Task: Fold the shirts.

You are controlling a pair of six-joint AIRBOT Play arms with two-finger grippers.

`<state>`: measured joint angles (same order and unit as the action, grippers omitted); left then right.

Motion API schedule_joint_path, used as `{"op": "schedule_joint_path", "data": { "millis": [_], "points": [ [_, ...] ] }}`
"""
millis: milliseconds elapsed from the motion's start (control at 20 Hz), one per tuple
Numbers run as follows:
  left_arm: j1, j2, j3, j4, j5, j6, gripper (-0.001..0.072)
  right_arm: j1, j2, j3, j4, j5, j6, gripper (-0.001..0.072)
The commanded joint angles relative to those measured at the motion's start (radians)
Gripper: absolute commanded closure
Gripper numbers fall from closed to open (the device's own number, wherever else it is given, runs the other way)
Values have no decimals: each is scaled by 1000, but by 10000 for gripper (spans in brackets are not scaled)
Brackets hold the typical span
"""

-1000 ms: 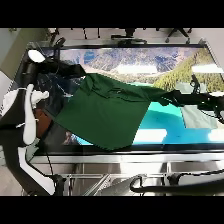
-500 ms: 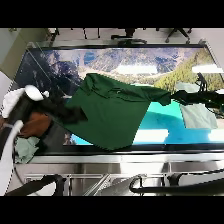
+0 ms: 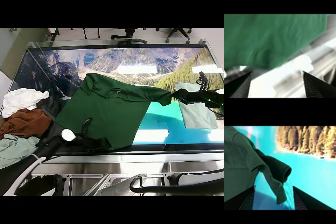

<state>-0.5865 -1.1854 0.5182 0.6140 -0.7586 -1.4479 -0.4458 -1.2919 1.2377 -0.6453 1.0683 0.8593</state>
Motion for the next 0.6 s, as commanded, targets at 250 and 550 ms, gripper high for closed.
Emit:
{"op": "schedule_joint_path", "data": {
  "millis": [250,550],
  "points": [
    [-22,-235,245,121,2,4,694,0,-4,1,5,-3,0,177],
    [323,-162,354,462,-269,-1,695,1,-5,0,5,29,-45,178]
  ]
}}
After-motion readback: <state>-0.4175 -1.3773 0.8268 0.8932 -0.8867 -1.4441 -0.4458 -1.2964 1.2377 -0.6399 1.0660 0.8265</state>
